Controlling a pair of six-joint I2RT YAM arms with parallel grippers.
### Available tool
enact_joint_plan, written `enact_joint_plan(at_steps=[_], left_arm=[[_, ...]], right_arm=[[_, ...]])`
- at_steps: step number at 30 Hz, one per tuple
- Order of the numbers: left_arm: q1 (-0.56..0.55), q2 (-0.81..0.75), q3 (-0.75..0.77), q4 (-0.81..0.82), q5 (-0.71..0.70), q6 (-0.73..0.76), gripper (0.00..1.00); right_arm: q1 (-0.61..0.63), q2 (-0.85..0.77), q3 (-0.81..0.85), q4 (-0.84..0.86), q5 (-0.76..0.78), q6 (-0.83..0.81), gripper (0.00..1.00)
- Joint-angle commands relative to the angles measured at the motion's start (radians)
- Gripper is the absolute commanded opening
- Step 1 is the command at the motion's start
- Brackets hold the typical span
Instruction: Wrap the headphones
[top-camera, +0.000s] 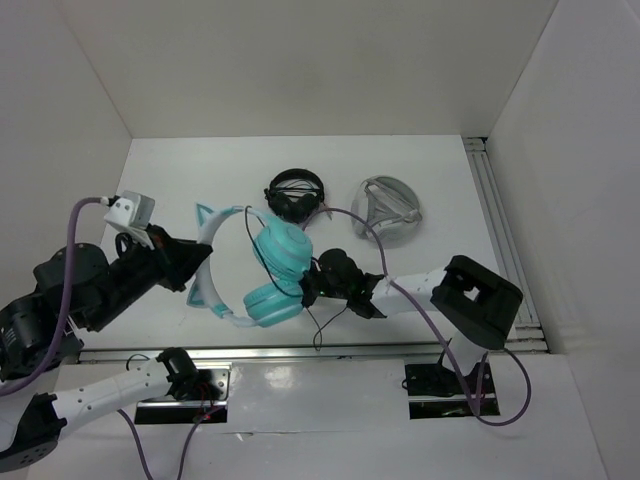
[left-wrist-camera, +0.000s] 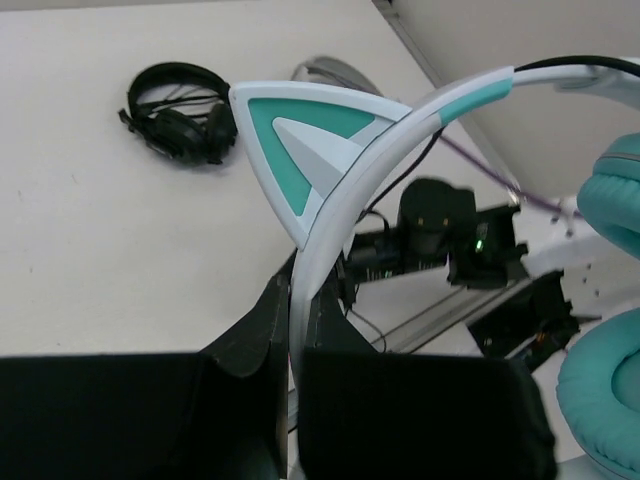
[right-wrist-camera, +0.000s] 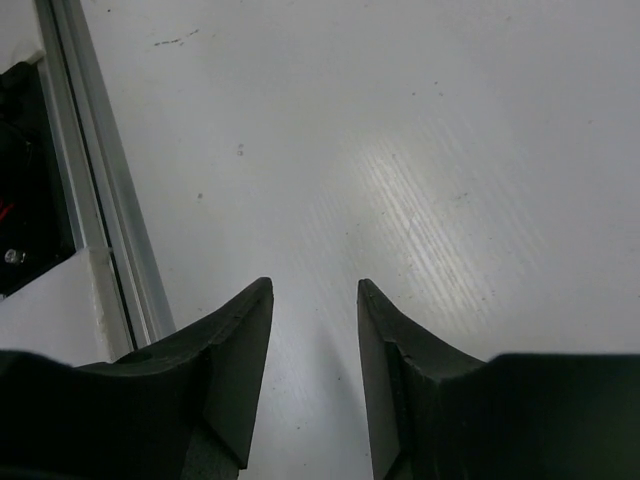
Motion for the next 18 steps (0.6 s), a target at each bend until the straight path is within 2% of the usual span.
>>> enact_joint_plan(at_steps=[1,2,5,7,11,13,18], left_arm=[[-0.002,-0.011,0.053,0.153,-0.136,-0.116,0.00],[-0.002,-0.002,0.064,0.153,-0.158,-0.141,0.00],[-0.002,0.007,0.064,0.129,-0.259,-0.199,0.00],[-0.002,0.007,0.073,0.113,-0.348,-0.236,0.00],[-0.002,0.030,0.064,0.058,-0.517,-0.334,0.00],[-0.002,0.044,0.050,0.046,-0.612,-0.345,0.00],[0.007,0.123,0.024,-0.012,-0.773,-0.406,0.00]], right_arm=[[-0.003,0.051,-0.036,0.276,-0.046,0.076,0.45],[-0.003,0.063,-0.050,0.287,-0.058,0.085,0.43],[0.008,0.085,-0.075,0.313,-0.036,0.096,0.16],[0.032,0.085,-0.099,0.313,-0.007,0.096,0.02],[0.152,0.027,-0.136,0.207,0.188,0.096,0.00],[0.252,-0.033,-0.150,0.171,0.320,0.096,0.00],[0.507,-0.145,-0.106,-0.093,0.668,0.141,0.00]])
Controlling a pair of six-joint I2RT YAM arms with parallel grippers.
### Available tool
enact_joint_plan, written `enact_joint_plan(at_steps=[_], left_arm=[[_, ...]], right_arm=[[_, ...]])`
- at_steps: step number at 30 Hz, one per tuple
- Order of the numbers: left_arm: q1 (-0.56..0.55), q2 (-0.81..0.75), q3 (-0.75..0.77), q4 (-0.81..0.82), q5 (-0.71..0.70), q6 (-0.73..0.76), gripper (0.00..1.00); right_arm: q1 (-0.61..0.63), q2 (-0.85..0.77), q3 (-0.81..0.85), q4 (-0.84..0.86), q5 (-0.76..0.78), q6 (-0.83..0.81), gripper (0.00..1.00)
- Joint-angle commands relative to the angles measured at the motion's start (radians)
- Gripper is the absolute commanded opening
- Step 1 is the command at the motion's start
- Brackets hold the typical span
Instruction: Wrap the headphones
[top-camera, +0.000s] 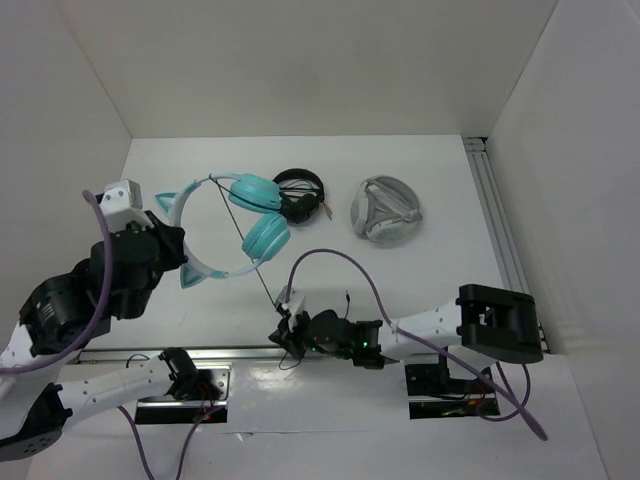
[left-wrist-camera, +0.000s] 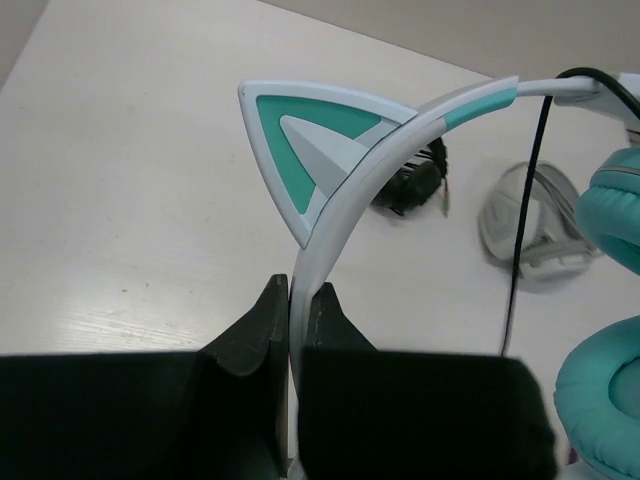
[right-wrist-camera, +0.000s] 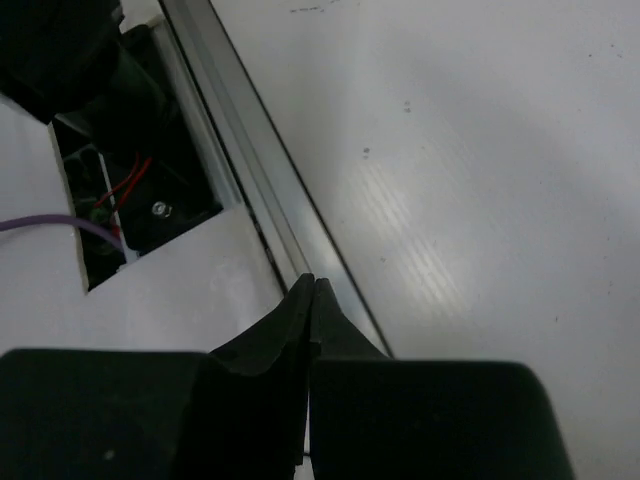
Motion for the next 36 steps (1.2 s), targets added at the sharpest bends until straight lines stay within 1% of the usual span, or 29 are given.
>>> enact_joint_plan(at_steps=[1,4,5,8,9,11,13,14,15,17,18,19,20,21,22,23,24,25,26,27,28,29,30,31,33,34,35,36], left_arm=[[0.010,0.050,0.004,0.105,-0.236,-0.156,0.00],[0.051,0.119,0.004,0.058,-0.255,-0.211,0.00],[0.070,0.136,0.004,-0.006,-0.255,-0.289,0.00],[0.082,0.191,-0.006,-0.068,-0.255,-0.366,0.00],[0.091,0.202,-0.006,-0.115,-0.241,-0.427,0.00],[0.091,0.228,-0.017,-0.140,-0.241,-0.452,0.00],[0.091,0.237,-0.028,-0.154,-0.241,-0.466,0.00],[0.091,0.254,-0.028,-0.154,-0.241,-0.445,0.00],[0.091,0.276,-0.028,-0.165,-0.241,-0.421,0.00],[0.101,0.297,-0.017,-0.200,-0.232,-0.410,0.00],[0.101,0.297,-0.017,-0.200,-0.220,-0.387,0.00],[0.101,0.308,-0.017,-0.171,-0.209,-0.299,0.00],[0.101,0.308,-0.026,-0.171,-0.197,-0.275,0.00],[0.101,0.308,-0.039,-0.124,-0.163,-0.231,0.00],[0.101,0.308,-0.072,-0.085,-0.142,-0.106,0.00],[0.101,0.299,-0.088,-0.065,-0.084,-0.063,0.00],[0.101,0.299,-0.105,-0.023,-0.054,-0.016,0.00],[0.101,0.288,-0.118,-0.022,-0.027,0.032,0.00],[0.101,0.273,-0.147,-0.005,-0.001,0.055,0.00],[0.101,0.262,-0.166,0.010,0.059,0.081,0.00],[0.090,0.250,-0.202,0.043,0.090,0.128,0.00],[0.081,0.236,-0.223,0.065,0.125,0.158,0.00],[0.081,0.204,-0.244,0.088,0.194,0.185,0.00],[0.072,0.188,-0.266,0.108,0.226,0.230,0.00],[0.062,0.161,-0.315,0.133,0.271,0.256,0.00],[0.053,0.135,-0.325,0.145,0.282,0.256,0.00],[0.032,0.124,-0.326,0.145,0.282,0.256,0.00],[0.032,0.124,-0.326,0.145,0.291,0.256,0.00]], right_arm=[[0.136,-0.085,0.057,-0.254,0.329,0.039,0.00],[0.219,-0.099,0.138,-0.354,0.368,0.052,0.00],[0.248,-0.110,0.159,-0.402,0.377,0.052,0.00],[0.267,-0.110,0.250,-0.477,0.367,0.032,0.02],[0.276,-0.098,0.277,-0.500,0.367,0.018,0.02],[0.287,-0.084,0.343,-0.532,0.382,-0.003,0.02],[0.298,-0.075,0.389,-0.586,0.431,-0.042,0.02],[0.308,-0.075,0.443,-0.614,0.455,-0.055,0.02],[0.309,-0.065,0.472,-0.687,0.515,-0.083,0.02],[0.331,-0.065,0.557,-0.774,0.599,-0.106,0.02],[0.332,-0.065,0.583,-0.855,0.639,-0.127,0.02],[0.332,-0.076,0.609,-0.899,0.715,-0.128,0.02],[0.332,-0.076,0.656,-0.939,0.757,-0.143,0.02],[0.332,-0.087,0.678,-1.007,0.796,-0.164,0.02],[0.332,-0.096,0.698,-1.037,0.867,-0.177,0.03],[0.332,-0.110,0.731,-1.060,0.902,-0.190,0.03],[0.332,-0.110,0.745,-1.085,0.935,-0.233,0.03],[0.332,-0.123,0.759,-1.094,0.995,-0.253,0.04],[0.332,-0.133,0.782,-1.094,1.017,-0.278,0.04],[0.322,-0.151,0.792,-1.094,1.035,-0.331,0.06],[0.310,-0.162,0.801,-1.083,1.072,-0.356,0.06],[0.301,-0.173,0.801,-1.070,1.089,-0.385,0.06],[0.292,-0.199,0.801,-1.047,1.106,-0.416,0.07],[0.281,-0.214,0.801,-1.002,1.118,-0.475,0.07],[0.229,-0.269,0.764,-0.942,1.118,-0.544,0.08],[0.203,-0.289,0.749,-0.881,1.101,-0.604,0.13],[0.137,-0.308,0.737,-0.858,1.063,-0.621,0.15],[0.102,-0.337,0.736,-0.858,1.028,-0.621,0.15]])
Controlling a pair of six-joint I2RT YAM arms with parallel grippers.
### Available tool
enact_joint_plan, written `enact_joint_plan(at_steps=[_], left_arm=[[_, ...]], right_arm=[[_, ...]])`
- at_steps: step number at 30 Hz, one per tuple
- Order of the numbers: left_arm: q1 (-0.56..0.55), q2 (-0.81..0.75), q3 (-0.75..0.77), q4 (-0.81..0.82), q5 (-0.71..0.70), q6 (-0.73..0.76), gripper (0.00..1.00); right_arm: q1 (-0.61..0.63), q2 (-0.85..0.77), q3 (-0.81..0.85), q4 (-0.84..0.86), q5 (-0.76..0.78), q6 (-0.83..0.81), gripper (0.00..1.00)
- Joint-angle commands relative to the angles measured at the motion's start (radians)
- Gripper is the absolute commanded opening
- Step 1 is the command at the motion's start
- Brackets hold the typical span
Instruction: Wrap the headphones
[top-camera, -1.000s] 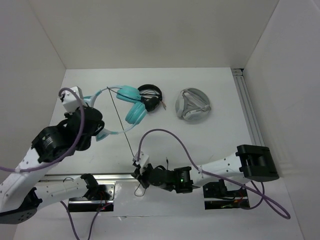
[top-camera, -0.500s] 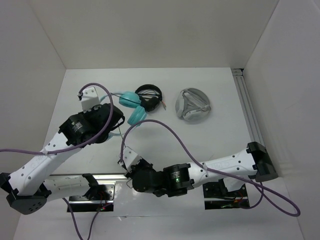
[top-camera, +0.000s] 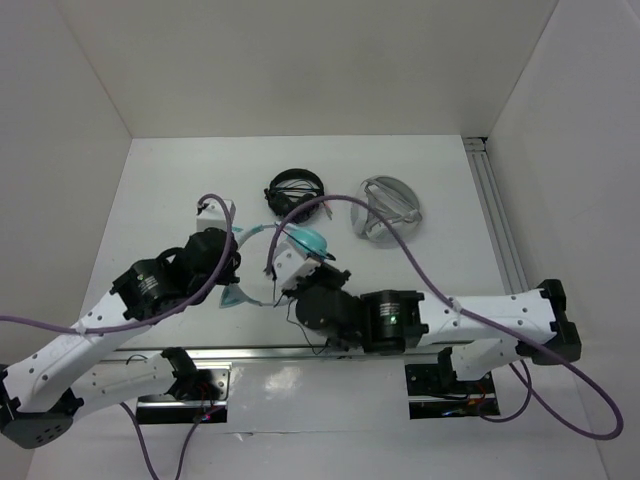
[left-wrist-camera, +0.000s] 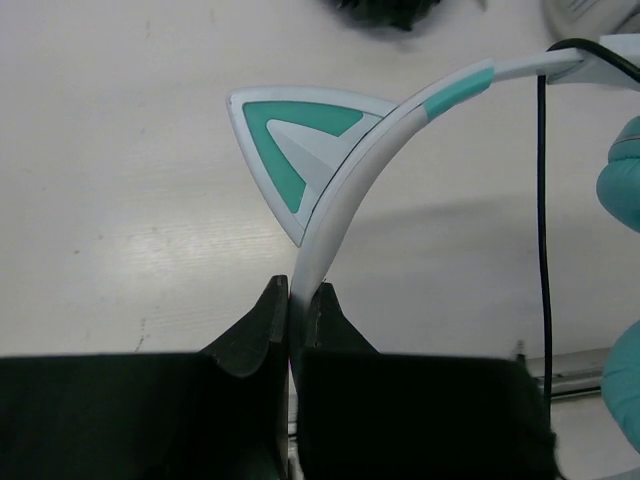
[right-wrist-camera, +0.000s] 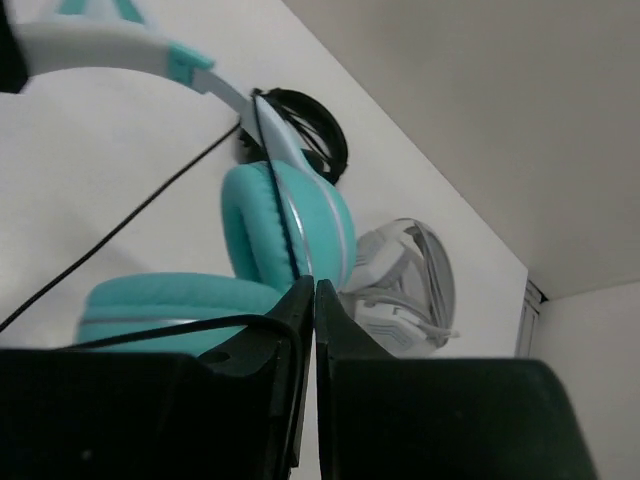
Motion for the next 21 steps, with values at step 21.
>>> enact_joint_plan(at_steps=[21], left_arm=[[-0.059,0.053,-0.001,-0.034,-0.021,0.073,0.00]], right_arm=[[-0.458,-0.045,0.127,0.186,-0.364,-0.036,0.40]])
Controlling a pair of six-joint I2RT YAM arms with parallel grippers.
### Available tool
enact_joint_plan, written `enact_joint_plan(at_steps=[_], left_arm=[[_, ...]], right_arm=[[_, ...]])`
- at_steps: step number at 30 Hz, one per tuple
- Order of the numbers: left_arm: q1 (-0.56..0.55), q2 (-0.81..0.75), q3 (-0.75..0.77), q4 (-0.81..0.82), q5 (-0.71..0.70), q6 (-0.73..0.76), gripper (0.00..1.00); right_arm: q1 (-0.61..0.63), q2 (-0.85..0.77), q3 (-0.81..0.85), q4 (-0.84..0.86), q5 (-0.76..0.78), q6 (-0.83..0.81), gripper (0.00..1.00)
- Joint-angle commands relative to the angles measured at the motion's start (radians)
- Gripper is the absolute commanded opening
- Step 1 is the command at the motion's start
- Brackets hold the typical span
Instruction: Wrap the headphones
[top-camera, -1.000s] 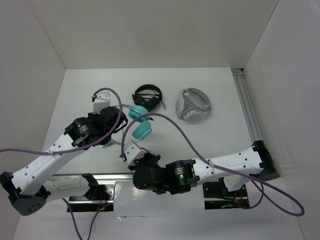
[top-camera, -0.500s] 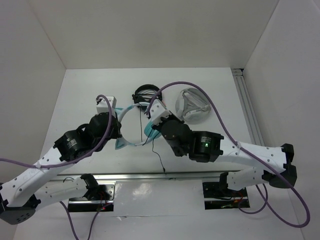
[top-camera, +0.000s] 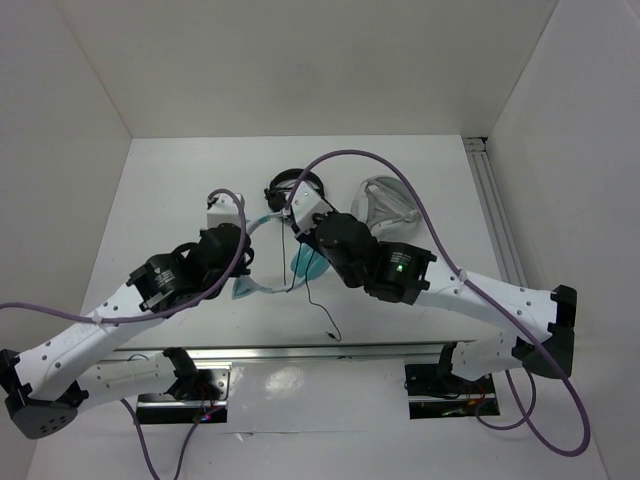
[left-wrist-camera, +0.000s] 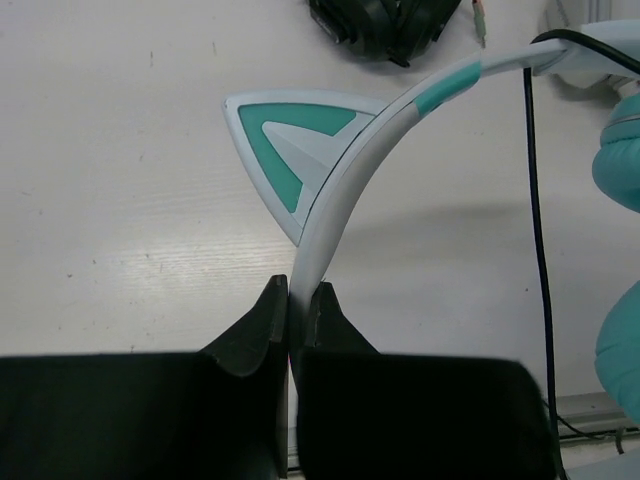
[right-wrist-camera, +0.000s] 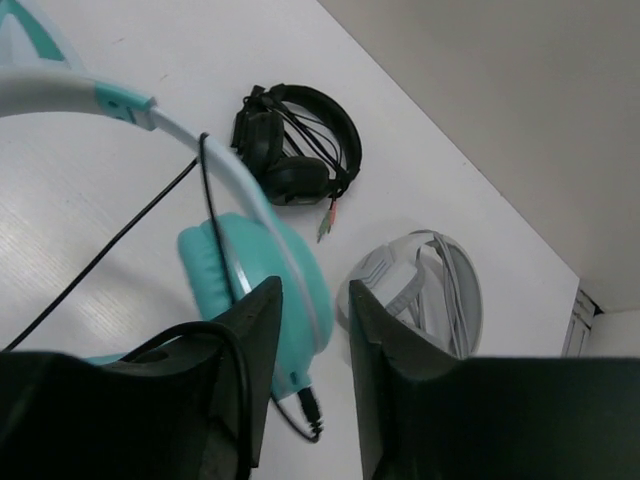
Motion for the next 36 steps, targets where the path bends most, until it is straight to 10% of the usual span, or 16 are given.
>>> enact_joint_plan(at_steps=[1,11,14,19,28,36], left_arm=[[-0.021,0.008,0.003,-0.176,0.004,0.075,0.00],[-0.030,0.028,0.014,-0.177,0.016,0.075,0.00],[-0.030,0.028,0.023,-0.177,0.016,0.084,0.00],[-0.030,0.005,0.035,-0.157,0.087,0.102,0.00],[-0.030,0.020,0.201,-0.297,0.136,0.017,0.00],[0.031,0.052,0.328,-0.425,0.044,-0.123,0.00]], right_arm=[[-0.067,-0.014,0.095,0.164,0.042,0.028,0.44],[-0.190,-0.023,0.074,0.132,-0.158,0.008,0.46],[-0.216,-0.014,0.063,0.119,-0.234,0.020,0.04],[-0.241,-0.001,-0.033,0.185,-0.269,0.044,0.00],[-0.267,-0.220,-0.177,0.173,-0.378,0.129,0.54],[-0.312,-0.442,-0.335,0.109,-0.475,0.252,0.65]])
